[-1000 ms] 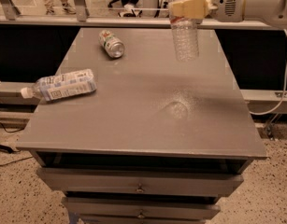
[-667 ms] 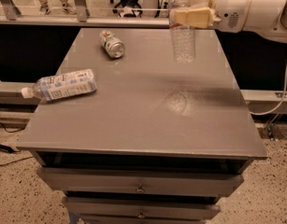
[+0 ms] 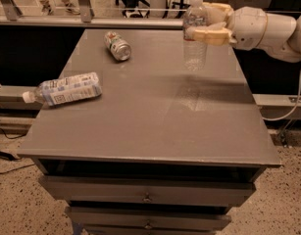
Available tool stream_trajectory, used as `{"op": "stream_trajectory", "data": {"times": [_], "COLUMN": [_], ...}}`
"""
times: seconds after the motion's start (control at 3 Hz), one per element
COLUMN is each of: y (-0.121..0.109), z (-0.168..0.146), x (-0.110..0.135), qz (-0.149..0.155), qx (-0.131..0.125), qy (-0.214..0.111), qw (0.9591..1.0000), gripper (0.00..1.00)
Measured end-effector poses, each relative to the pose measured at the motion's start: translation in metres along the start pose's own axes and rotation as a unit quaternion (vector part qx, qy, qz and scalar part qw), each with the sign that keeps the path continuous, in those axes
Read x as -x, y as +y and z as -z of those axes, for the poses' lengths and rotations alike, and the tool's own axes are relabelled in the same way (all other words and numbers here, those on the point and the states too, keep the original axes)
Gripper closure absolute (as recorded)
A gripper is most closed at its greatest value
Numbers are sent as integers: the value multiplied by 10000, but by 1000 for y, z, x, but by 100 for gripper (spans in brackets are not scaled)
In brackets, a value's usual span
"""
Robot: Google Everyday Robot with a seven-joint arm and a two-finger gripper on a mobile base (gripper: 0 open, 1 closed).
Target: Place water bottle upright
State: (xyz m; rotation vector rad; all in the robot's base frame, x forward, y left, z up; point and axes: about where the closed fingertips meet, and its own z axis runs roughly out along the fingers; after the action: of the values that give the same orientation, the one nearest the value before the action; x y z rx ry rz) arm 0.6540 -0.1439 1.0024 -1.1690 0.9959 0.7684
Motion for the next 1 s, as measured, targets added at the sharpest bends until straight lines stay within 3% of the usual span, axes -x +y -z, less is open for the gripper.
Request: {"op": "stream_trajectory", "data": {"times": [0.67, 1.0], "y": [7, 8], "z": [21, 30], "x": [-11, -17], "qz": [-3, -88], "qx": [-80, -144], "qy": [-706, -622], "qw": [9975, 9979], "gripper": [100, 100]}}
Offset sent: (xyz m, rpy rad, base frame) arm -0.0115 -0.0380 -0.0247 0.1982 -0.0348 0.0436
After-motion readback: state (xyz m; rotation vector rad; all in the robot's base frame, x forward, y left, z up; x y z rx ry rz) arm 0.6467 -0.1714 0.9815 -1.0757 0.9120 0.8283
